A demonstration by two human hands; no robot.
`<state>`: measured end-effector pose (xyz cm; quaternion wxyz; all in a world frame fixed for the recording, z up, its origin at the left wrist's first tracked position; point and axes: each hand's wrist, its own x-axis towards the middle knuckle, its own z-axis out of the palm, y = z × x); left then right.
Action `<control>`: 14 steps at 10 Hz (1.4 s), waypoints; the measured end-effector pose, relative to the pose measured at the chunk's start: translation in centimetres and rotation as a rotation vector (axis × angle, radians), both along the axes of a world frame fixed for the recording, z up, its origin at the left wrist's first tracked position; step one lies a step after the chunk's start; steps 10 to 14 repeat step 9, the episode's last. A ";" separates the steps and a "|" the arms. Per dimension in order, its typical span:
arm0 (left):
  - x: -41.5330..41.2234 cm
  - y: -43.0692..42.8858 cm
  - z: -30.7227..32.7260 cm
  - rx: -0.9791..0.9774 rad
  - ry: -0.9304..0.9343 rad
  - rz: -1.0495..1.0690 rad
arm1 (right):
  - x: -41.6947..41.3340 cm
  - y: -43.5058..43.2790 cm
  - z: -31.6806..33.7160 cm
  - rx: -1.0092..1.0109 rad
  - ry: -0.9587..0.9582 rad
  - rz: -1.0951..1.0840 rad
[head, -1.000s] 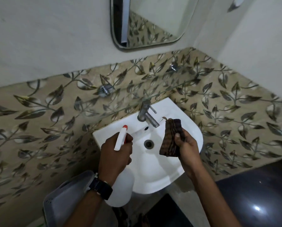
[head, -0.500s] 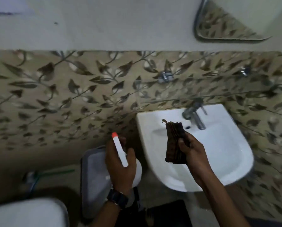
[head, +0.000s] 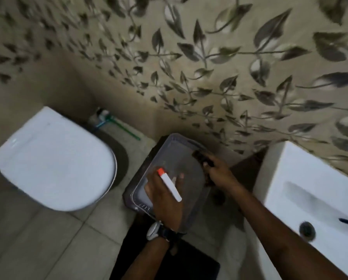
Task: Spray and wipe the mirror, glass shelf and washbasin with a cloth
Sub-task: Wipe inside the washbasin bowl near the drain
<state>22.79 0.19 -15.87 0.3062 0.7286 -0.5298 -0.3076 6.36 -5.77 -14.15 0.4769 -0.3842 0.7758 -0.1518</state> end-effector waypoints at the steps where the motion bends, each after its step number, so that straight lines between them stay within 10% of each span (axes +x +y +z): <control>1: -0.6 0.8 -4.5 -0.074 -0.205 0.036 | 0.1 -2.5 -4.9 0.015 0.168 0.231; 4: -1.7 1.5 -9.3 -0.039 -0.185 0.226 | 0.4 -1.4 -15.1 -0.050 0.293 0.622; 14: 1.6 3.5 -9.1 0.005 0.080 0.088 | 0.4 0.1 -9.1 -0.129 0.171 0.280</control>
